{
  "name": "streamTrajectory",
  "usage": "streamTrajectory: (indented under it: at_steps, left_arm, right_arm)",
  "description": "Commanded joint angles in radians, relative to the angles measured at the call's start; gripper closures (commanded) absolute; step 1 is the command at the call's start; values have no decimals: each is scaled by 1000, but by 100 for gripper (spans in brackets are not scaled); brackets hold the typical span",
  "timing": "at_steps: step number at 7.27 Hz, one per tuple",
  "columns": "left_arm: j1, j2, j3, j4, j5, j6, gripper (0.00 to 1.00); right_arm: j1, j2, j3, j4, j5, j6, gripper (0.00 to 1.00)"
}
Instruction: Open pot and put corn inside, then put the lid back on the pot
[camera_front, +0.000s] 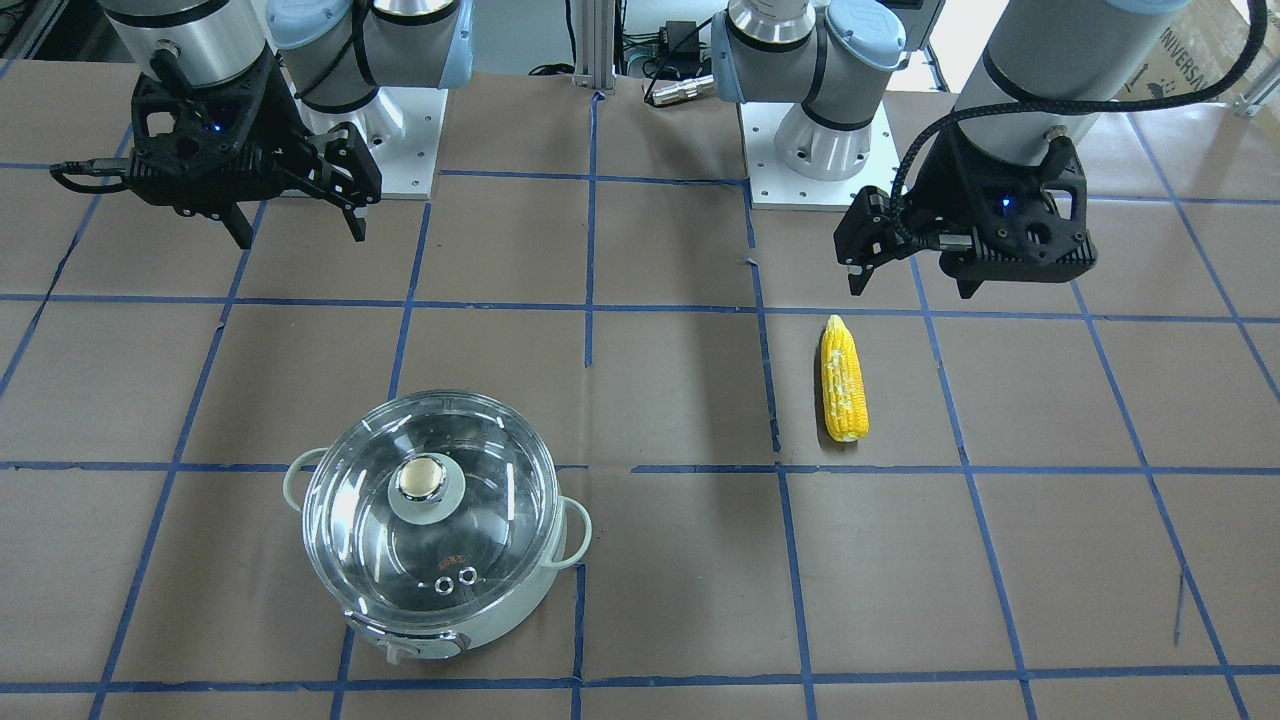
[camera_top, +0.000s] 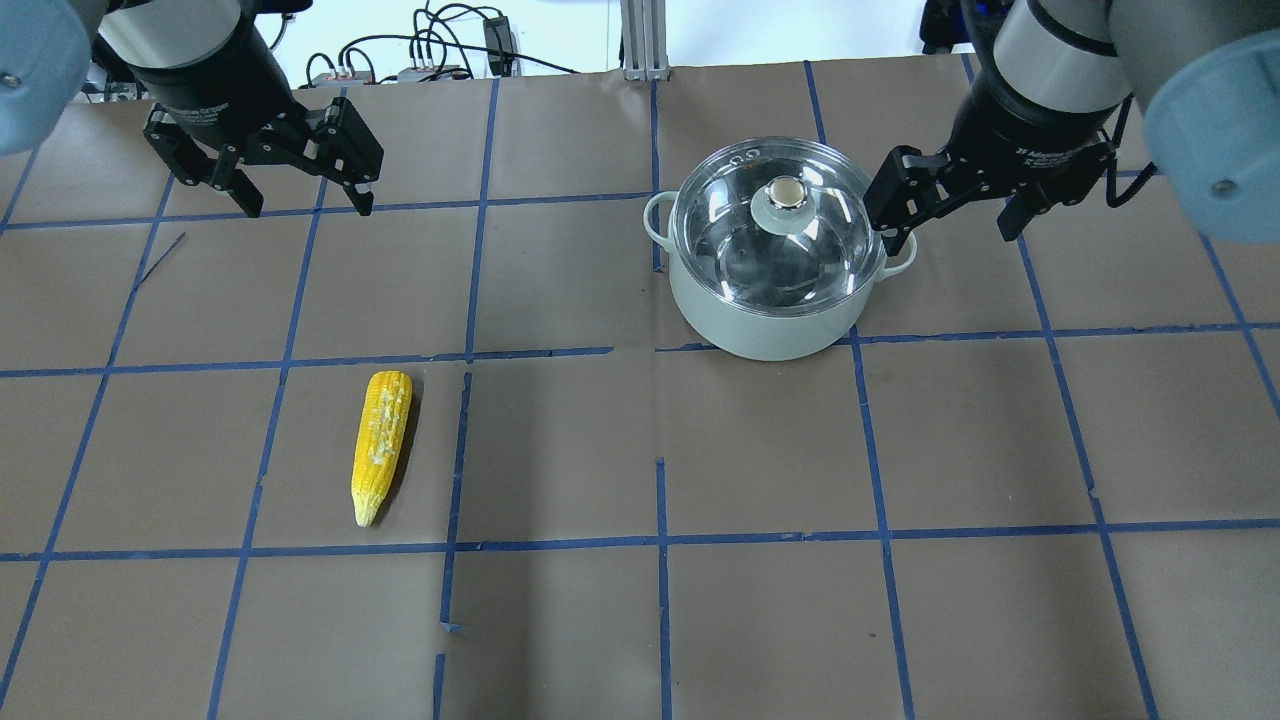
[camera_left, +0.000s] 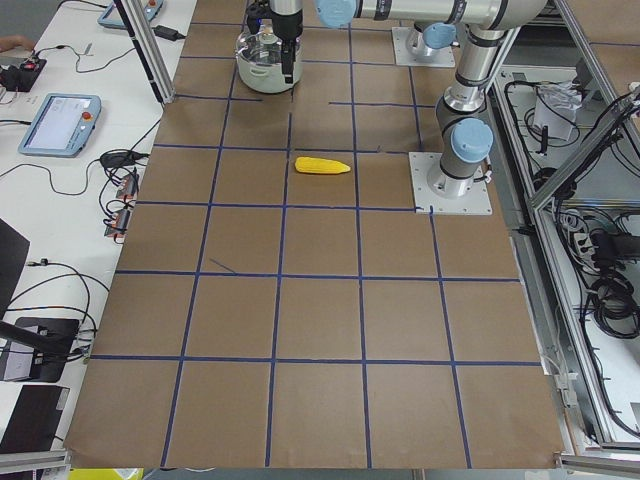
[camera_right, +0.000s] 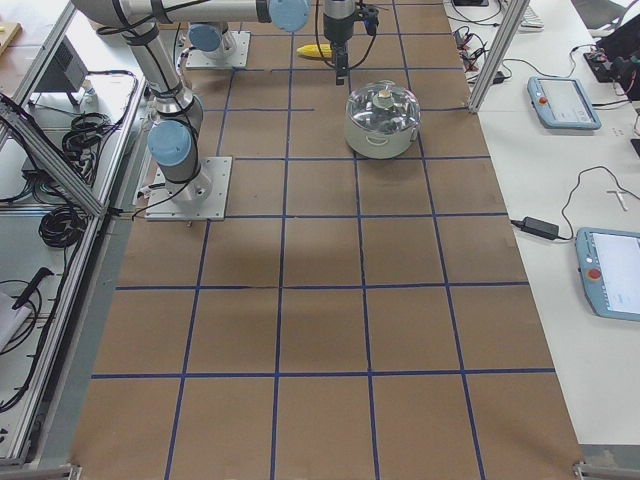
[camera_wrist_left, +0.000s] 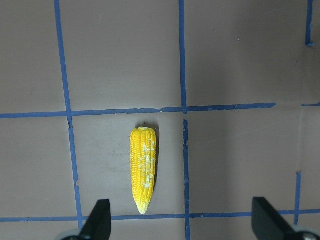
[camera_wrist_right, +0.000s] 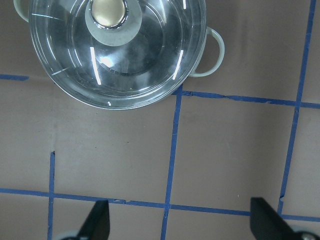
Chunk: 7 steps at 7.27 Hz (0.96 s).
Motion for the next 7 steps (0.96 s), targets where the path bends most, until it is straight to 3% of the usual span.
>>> streamTrajectory:
  at_steps: [1, 7]
  left_arm:
    - [-2, 8, -8, 1, 0, -1, 0]
    - [-2, -6, -8, 1, 6, -33, 0]
  right_arm:
    - [1, 2, 5, 0, 4, -1, 0]
    - [10, 33, -2, -41, 7, -1, 1]
